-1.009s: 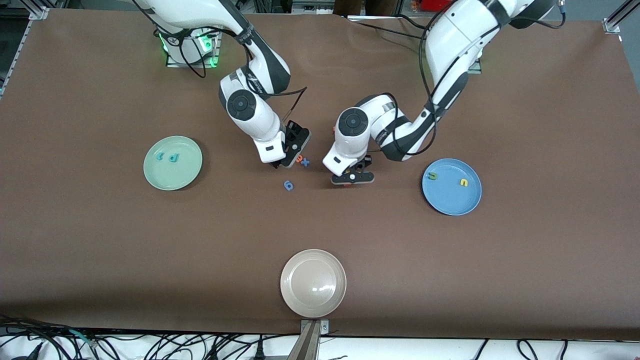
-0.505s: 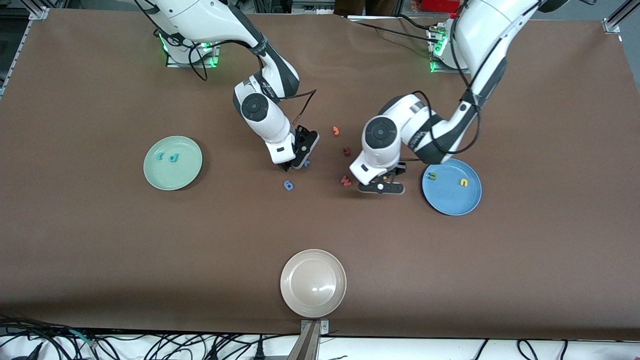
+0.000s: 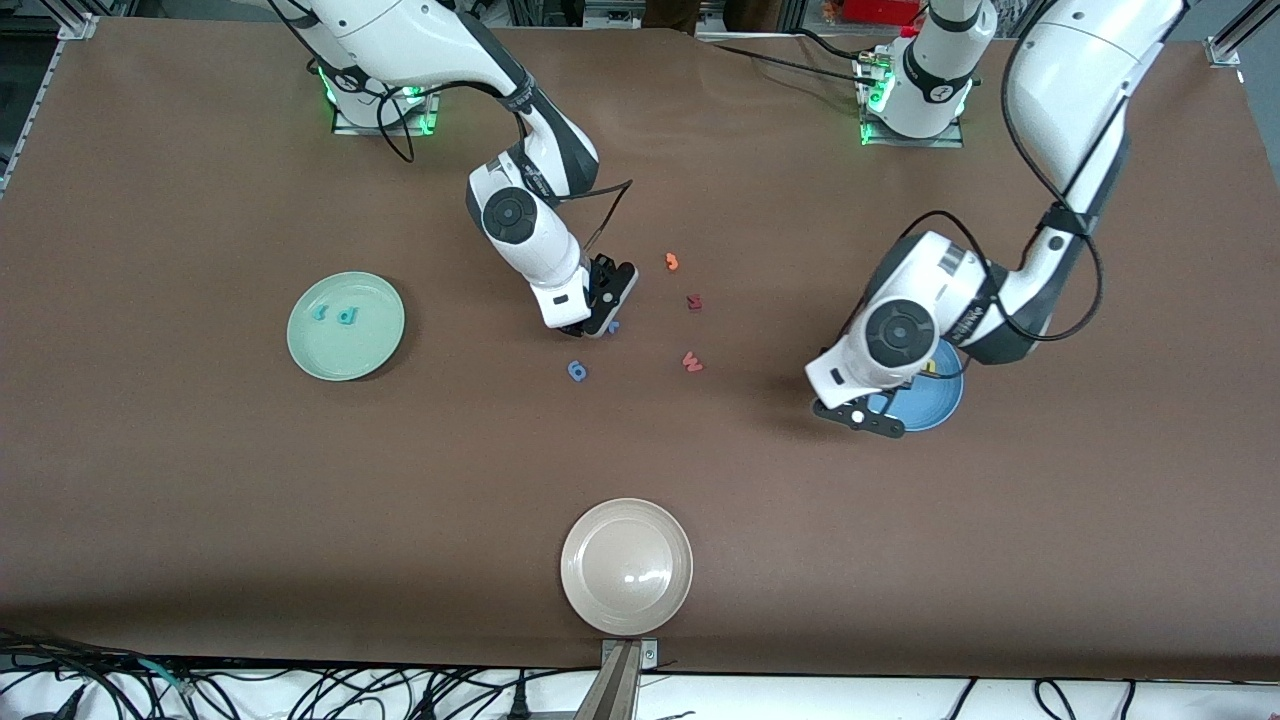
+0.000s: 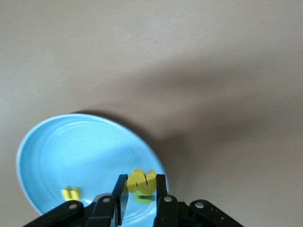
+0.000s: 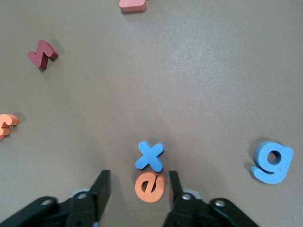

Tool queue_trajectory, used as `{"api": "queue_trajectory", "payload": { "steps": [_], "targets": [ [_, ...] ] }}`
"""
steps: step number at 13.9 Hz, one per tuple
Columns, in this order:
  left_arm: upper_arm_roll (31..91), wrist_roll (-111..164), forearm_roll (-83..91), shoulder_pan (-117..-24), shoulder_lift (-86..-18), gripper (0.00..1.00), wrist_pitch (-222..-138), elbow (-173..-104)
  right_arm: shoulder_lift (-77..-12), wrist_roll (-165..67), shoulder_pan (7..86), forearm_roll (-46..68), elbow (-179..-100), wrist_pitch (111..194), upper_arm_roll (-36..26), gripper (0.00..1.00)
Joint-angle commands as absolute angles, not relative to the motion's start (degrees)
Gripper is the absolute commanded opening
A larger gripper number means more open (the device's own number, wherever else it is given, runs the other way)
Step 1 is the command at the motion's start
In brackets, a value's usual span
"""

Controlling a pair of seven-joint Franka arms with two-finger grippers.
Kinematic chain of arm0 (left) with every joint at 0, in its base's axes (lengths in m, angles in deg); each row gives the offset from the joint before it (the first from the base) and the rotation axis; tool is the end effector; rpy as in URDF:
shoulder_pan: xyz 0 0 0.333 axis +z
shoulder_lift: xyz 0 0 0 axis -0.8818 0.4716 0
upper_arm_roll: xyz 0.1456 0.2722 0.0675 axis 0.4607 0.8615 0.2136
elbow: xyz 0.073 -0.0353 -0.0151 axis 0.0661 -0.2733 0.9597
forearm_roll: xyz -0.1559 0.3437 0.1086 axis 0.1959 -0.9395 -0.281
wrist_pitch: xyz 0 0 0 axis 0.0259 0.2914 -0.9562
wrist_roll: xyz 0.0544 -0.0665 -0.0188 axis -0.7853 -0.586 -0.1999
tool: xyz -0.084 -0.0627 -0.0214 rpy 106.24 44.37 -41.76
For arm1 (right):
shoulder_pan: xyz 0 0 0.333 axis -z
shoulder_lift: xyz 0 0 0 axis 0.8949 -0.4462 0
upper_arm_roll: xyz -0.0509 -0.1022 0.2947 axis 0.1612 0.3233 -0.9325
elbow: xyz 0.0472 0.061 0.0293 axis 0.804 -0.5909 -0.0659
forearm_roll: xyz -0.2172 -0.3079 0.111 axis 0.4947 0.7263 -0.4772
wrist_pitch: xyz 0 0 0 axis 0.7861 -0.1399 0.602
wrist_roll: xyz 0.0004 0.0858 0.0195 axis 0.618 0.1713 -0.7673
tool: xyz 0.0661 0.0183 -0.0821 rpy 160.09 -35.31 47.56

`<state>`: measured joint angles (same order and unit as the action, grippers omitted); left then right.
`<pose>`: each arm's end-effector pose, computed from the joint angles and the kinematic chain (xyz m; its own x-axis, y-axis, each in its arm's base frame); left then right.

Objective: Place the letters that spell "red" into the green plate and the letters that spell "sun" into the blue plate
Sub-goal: 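Drop the yellow 2 on the blue plate while the right gripper reaches orange e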

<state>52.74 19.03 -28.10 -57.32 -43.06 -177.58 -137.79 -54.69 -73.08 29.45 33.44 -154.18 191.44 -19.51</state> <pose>0.6089 -0.1938 0.2440 0.9285 -0.2892 -0.2330 -0.3205 -0.9409 -0.1092 0.4616 0.4163 0.1808 0.5345 0.8240 0.1881 0.8449 -0.5152 -0.1437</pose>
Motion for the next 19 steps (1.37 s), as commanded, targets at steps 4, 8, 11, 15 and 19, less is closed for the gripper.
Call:
{"api": "queue_trajectory", "payload": {
  "steps": [4, 8, 11, 15, 19],
  "targets": [
    [52.05, 27.74, -27.53, -52.64, -43.92, 0.16, -177.51, -140.94, -54.49, -73.68, 28.96, 33.56, -156.06, 192.34, -19.21, 0.56],
    [52.05, 28.19, -27.53, -51.41, -43.39, 0.48, -177.51, -141.47, -54.66, -73.6, 28.7, 34.62, -155.98, 192.43, -19.21, 0.55],
    [52.05, 28.1, -27.44, -51.14, -43.39, 0.99, -177.51, -141.47, -55.01, -73.6, 28.69, 35.75, -155.98, 192.43, -19.12, 0.55],
    [52.05, 28.1, -25.95, -51.23, -43.92, 1.0, -177.24, -141.21, -55.28, -73.6, 28.69, 36.73, -155.98, 192.78, -18.86, 0.54],
    [51.97, 28.02, -22.09, -51.4, -47.16, 1.0, -174.27, -140.6, -55.63, -73.6, 28.69, 36.99, -155.8, 193.75, -18.86, 0.22]
  ]
}}
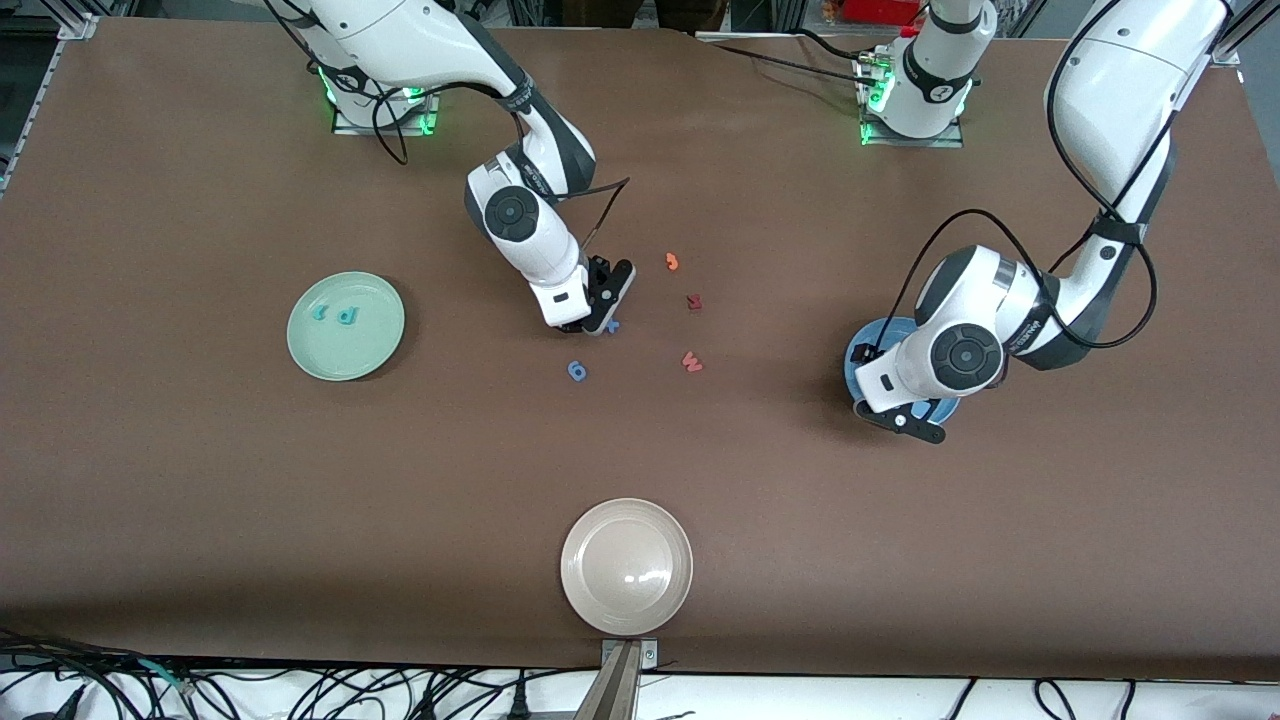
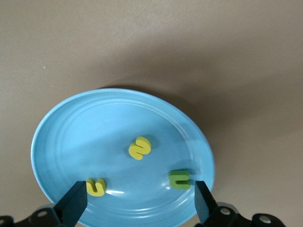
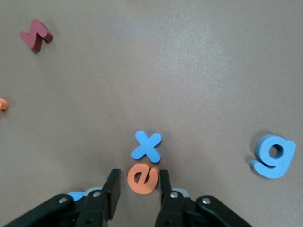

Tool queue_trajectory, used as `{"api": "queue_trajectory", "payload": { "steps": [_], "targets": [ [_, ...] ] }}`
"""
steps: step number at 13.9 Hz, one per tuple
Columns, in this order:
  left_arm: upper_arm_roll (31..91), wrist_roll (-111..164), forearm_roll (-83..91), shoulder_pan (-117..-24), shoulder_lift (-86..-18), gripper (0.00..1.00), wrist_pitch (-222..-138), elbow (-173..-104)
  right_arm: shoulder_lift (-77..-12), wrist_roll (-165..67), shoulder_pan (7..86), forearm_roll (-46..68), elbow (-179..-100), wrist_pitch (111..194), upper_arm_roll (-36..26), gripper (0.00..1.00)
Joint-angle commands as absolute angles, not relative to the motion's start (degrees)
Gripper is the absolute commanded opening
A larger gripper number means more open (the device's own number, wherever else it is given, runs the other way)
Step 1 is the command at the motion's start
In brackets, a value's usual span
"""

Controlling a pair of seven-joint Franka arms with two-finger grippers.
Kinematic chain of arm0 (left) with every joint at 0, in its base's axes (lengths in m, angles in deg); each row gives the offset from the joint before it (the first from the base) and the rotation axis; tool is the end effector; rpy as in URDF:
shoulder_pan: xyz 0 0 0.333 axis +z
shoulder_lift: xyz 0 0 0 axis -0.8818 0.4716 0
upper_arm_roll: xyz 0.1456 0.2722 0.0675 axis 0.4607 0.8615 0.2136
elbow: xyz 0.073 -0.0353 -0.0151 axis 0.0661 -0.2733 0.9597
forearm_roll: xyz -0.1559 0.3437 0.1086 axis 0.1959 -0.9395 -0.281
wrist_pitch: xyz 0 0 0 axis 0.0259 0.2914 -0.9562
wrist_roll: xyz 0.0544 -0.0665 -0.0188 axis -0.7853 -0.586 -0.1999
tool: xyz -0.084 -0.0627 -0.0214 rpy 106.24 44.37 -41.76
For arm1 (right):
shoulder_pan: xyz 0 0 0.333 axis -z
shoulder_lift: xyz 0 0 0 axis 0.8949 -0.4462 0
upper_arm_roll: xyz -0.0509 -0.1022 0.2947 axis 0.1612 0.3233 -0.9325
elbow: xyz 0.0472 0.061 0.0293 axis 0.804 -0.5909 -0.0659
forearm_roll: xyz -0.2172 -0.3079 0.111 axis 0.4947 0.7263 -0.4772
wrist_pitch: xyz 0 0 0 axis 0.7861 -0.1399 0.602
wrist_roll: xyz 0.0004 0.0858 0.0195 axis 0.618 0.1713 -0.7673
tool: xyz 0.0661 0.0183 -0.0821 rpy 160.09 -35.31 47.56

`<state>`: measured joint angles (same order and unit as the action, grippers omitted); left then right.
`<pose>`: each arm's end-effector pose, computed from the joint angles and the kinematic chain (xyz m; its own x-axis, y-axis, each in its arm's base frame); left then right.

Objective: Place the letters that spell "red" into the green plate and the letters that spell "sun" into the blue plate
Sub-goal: 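Drop the yellow 2 on the blue plate while the right gripper reaches orange e, then grasp the orange e with the right gripper while the left gripper withdraws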

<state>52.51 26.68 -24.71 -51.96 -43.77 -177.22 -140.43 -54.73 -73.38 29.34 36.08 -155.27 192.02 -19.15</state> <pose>0.6074 -0.1423 0.2336 0.9048 -0.3146 -0.2870 -0.3371 -0.9410 -0.0311 0.4577 0.4116 0.1742 0.4981 0.8496 0.1735 0.8670 -0.4845 -0.1166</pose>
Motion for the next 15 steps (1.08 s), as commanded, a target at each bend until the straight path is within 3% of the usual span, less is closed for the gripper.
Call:
{"api": "queue_trajectory", "payload": {
  "steps": [1, 3, 5, 8, 11, 15],
  "targets": [
    [51.36, 27.84, -21.21, -51.67, -48.48, 1.0, -173.12, -139.99, -55.63, -73.6, 28.69, 37.17, -155.71, 193.75, -18.86, 0.12],
    [49.07, 27.4, -19.28, -51.32, -51.81, 1.0, -167.87, -138.5, -55.63, -73.6, 28.69, 37.78, -155.71, 193.75, -18.77, 0.0],
    [48.8, 27.84, -17.44, -51.58, -55.59, 1.0, -158.57, -133.86, -55.54, -73.51, 28.61, 37.78, -155.71, 193.75, -18.77, 0.0],
    [48.36, 28.02, -15.93, -51.67, -56.66, 1.0, -144.24, -121.56, -54.67, -73.25, 28.87, 37.78, -155.62, 192.62, -18.34, 0.0],
    [49.41, 28.19, -13.57, -51.06, -57.62, 1.0, -141.21, -114.77, -49.06, -73.59, 29.05, 37.78, -154.31, 181.23, -15.1, 0.0],
    [60.55, 30.54, -9.62, -57.01, -64.21, 1.0, -142.43, -116.42, -40.35, -72.72, 29.14, 37.61, -153.87, 163.65, -4.04, 0.0]
  ]
}}
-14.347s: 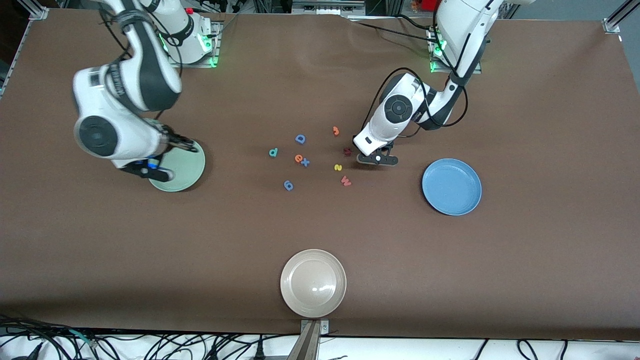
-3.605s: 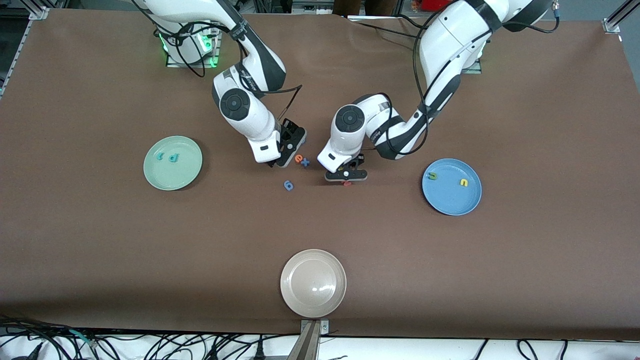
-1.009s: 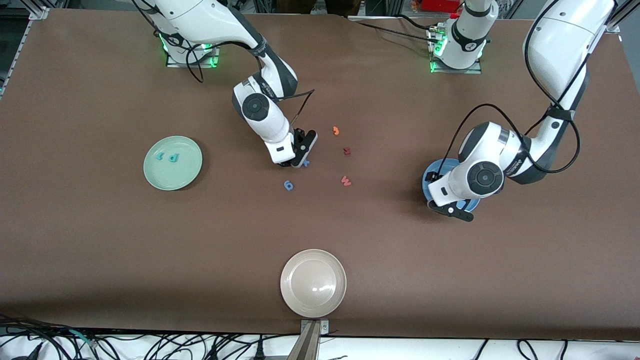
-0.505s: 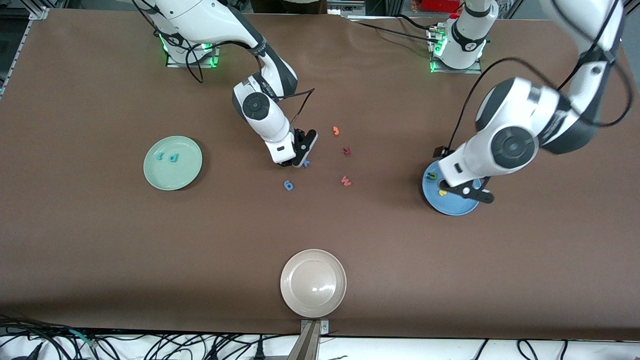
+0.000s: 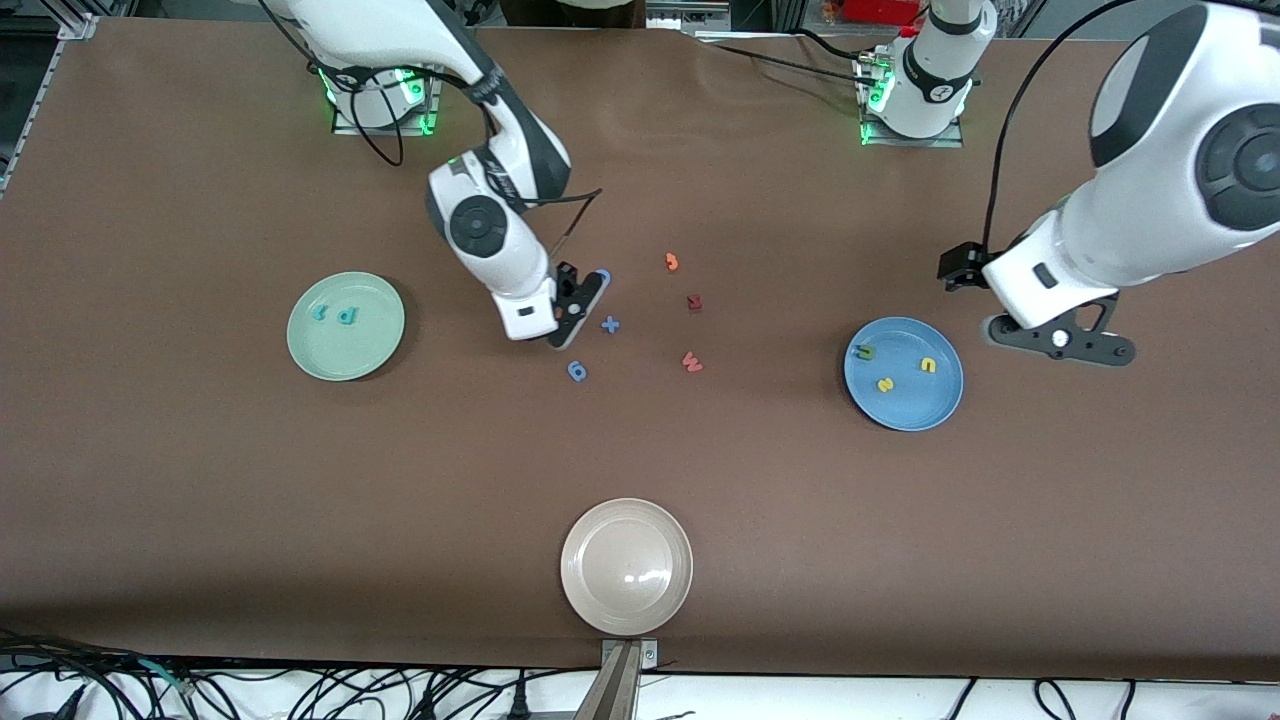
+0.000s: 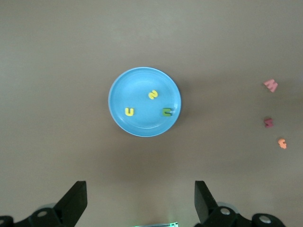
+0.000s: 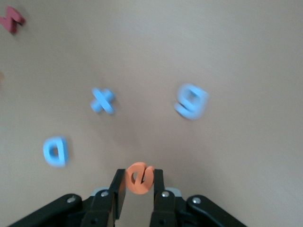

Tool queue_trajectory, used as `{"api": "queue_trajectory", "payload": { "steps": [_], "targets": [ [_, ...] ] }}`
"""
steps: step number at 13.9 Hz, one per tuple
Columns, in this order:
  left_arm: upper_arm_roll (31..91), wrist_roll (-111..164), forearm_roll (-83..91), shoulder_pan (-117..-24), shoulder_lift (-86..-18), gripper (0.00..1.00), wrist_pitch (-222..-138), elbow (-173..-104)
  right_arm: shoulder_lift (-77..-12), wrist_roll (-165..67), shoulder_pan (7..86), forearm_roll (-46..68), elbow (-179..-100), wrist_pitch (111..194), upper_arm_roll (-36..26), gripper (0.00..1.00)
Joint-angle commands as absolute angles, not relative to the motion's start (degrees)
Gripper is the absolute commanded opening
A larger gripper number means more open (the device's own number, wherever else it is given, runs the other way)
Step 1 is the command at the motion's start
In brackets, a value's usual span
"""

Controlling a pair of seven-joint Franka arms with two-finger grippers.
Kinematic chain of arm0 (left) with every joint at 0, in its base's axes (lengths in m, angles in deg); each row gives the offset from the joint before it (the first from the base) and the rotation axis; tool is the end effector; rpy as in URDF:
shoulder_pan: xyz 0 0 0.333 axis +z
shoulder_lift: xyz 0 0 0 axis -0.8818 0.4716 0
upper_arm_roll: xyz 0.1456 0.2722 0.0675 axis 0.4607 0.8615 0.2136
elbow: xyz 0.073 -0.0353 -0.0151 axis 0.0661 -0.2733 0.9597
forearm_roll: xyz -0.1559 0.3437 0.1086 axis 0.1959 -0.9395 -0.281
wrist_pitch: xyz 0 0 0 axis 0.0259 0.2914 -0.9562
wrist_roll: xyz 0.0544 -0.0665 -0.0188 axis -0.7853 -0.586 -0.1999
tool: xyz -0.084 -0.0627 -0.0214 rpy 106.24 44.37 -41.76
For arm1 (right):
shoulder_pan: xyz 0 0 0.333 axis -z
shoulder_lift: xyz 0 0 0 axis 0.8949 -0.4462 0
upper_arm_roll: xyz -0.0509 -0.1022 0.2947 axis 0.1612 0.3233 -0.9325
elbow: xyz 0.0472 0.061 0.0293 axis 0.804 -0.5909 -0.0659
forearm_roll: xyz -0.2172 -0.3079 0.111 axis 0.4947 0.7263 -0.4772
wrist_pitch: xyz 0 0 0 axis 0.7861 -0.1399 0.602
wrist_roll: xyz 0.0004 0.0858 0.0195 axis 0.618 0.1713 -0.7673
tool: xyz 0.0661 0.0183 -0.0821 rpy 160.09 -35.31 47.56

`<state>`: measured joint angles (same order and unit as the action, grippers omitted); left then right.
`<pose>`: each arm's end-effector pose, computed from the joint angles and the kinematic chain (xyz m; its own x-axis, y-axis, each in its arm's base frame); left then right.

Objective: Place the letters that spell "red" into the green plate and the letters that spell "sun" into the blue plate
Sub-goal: 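Grasp the orange e with the right gripper while the left gripper withdraws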

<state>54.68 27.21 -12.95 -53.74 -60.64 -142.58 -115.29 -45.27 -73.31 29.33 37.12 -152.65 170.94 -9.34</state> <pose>0.6031 -0.1214 0.5579 0.9627 -0.1650 -0.2146 -0.1757 -0.9839 -0.0318 0.5125 0.3369 0.2575 0.5760 0.8173 0.0139 0.8119 -0.5700 -0.1264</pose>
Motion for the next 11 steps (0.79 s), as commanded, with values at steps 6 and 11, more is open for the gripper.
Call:
{"api": "queue_trajectory", "payload": {
  "steps": [6, 11],
  "targets": [
    [69.27, 38.3, -5.74, -59.75, -77.3, 1.0, -159.46, -135.29, -36.9, -70.89, 29.22, 36.73, -154.13, 150.96, 16.97, 0.0],
    [72.27, 38.04, -3.54, -61.42, -79.87, 1.0, -157.83, -137.97, -38.13, -54.72, 29.93, 31.9, -160.36, 151.56, 19.9, 0.0]
  ]
}}
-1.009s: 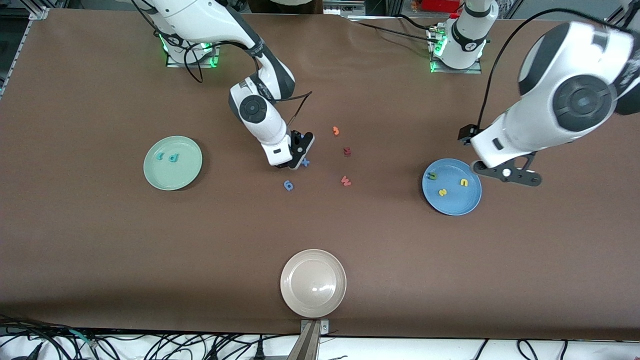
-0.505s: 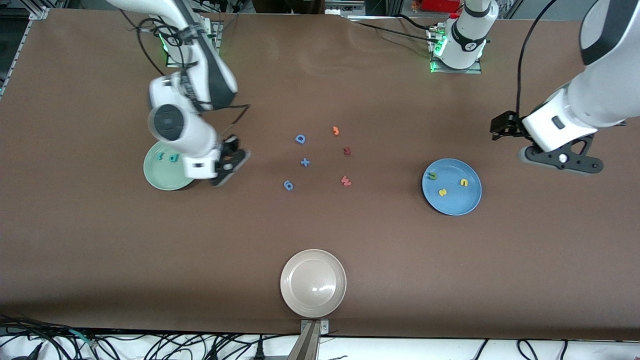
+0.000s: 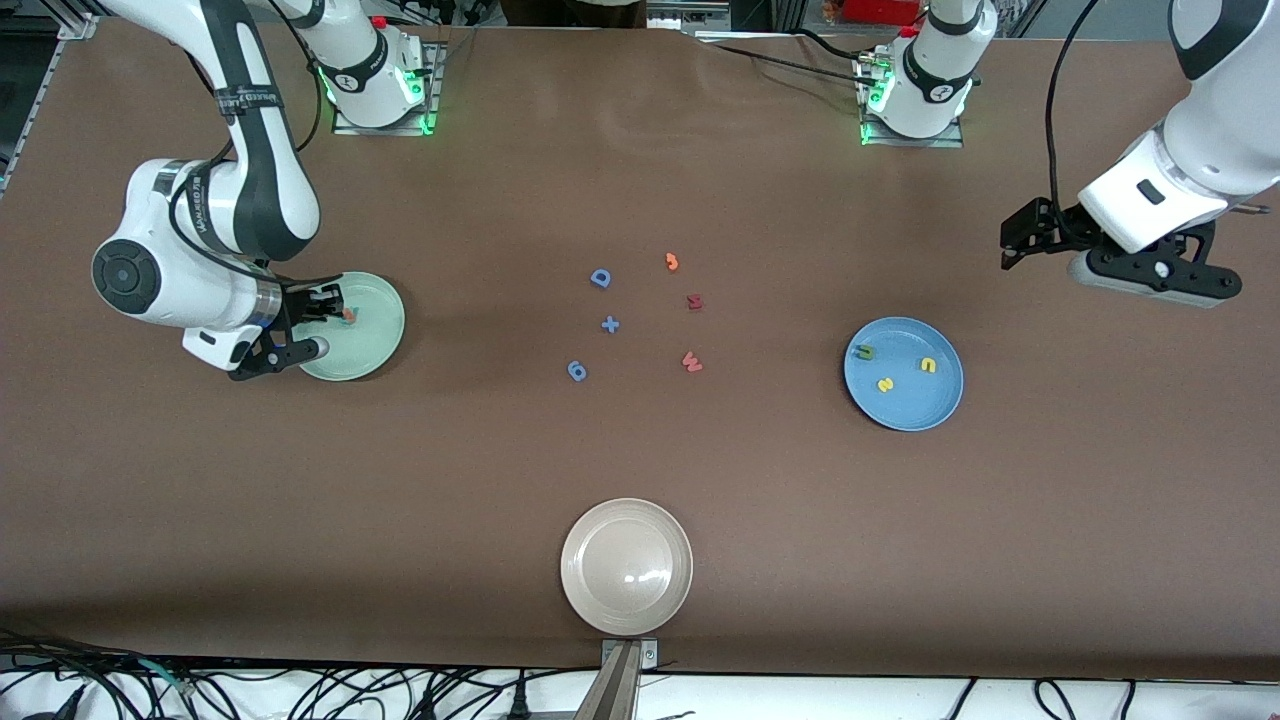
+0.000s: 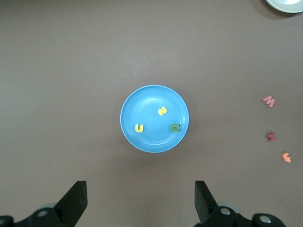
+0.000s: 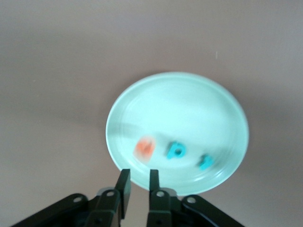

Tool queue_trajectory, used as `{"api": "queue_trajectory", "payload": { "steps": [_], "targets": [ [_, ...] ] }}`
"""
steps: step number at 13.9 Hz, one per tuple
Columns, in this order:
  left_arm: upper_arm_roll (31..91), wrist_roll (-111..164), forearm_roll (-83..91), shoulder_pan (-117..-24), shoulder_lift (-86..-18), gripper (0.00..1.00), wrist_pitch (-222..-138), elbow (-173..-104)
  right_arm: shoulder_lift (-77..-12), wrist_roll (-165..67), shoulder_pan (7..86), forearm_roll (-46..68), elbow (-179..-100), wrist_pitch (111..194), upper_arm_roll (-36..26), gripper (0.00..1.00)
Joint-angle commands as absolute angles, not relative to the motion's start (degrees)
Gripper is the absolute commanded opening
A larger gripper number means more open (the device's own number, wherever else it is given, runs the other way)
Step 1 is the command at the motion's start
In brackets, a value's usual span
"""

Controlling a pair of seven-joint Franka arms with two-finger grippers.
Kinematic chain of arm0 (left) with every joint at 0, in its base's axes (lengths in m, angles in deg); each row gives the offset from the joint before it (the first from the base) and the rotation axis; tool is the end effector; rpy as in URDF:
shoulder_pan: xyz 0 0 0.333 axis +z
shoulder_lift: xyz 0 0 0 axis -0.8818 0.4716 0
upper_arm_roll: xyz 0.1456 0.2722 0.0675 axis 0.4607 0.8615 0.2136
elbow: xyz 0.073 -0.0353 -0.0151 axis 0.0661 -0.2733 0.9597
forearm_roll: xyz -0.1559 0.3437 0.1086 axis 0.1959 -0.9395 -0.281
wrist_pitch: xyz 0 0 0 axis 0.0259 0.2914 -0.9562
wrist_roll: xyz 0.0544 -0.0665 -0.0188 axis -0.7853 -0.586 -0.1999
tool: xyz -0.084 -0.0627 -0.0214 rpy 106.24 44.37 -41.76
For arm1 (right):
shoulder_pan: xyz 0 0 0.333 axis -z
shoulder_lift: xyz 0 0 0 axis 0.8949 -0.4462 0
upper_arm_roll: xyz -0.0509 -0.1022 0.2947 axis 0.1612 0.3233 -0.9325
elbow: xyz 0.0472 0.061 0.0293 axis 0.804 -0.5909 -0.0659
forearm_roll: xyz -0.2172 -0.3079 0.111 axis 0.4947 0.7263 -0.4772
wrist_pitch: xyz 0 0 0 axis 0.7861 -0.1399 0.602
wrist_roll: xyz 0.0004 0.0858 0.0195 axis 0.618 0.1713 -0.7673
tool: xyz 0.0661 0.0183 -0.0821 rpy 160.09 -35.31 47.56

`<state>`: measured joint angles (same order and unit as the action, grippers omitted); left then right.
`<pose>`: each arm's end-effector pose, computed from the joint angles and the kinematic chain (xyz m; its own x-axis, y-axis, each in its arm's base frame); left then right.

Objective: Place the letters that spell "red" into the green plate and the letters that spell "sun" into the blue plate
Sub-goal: 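Release the orange e onto the green plate with the right gripper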

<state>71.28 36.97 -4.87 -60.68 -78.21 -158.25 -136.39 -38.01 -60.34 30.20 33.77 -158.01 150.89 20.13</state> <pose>0.5512 -0.0664 0.5748 0.9820 -0.1861 -0.0318 -0.1859 -0.9825 0.0097 0.5492 0.0450 0.2926 0.9374 0.2001 -0.2849 0.1737 -0.9780 -0.1156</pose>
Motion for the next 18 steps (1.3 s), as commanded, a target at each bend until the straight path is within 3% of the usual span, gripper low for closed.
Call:
{"api": "queue_trajectory", "payload": {
  "steps": [1, 5, 7, 8, 10, 13, 15, 17, 18],
  "targets": [
    [72.18, 38.04, -3.62, -61.42, -79.08, 1.0, -156.34, -136.65, -39.01, -52.35, 29.93, 30.16, -160.46, 151.65, 19.81, 0.0],
    [70.95, 37.16, -3.62, -61.69, -77.14, 1.0, -153.95, -134.0, -39.81, -51.36, 29.84, 28.91, -159.93, 150.69, 19.72, 0.0],
    [71.04, 37.16, -3.71, -61.51, -77.23, 1.0, -153.6, -134.0, -39.11, -51.53, 29.84, 28.99, -158.1, 147.54, 19.81, 0.28],
    [70.95, 37.16, -3.8, -61.51, -77.14, 1.0, -153.34, -133.92, -39.11, -51.54, 29.84, 29.17, -155.91, 144.56, 20.68, 0.31],
    [70.95, 37.16, -3.8, -61.51, -77.14, 1.0, -153.34, -133.83, -39.19, -51.54, 29.92, 29.35, -149.86, 137.8, 23.75, 0.63],
    [70.86, 37.16, -3.89, -61.51, -77.14, 1.0, -153.34, -133.74, -39.19, -51.54, 30.01, 30.04, -140.62, 129.44, 27.8, 0.8],
    [70.77, 37.16, -3.89, -61.51, -77.14, 1.0, -153.25, -133.74, -39.11, -51.54, 30.01, 32.24, -136.05, 125.92, 28.86, 0.83],
    [70.86, 37.16, -3.89, -61.51, -77.14, 1.0, -152.9, -133.74, -39.02, -50.23, 29.93, 34.17, -131.48, 123.01, 30.53, 0.98],
    [70.77, 37.16, -3.89, -61.51, -77.23, 1.0, -152.81, -133.74, -38.15, -50.22, 29.93, 34.88, -129.54, 121.78, 31.14, 0.98]
  ]
}}
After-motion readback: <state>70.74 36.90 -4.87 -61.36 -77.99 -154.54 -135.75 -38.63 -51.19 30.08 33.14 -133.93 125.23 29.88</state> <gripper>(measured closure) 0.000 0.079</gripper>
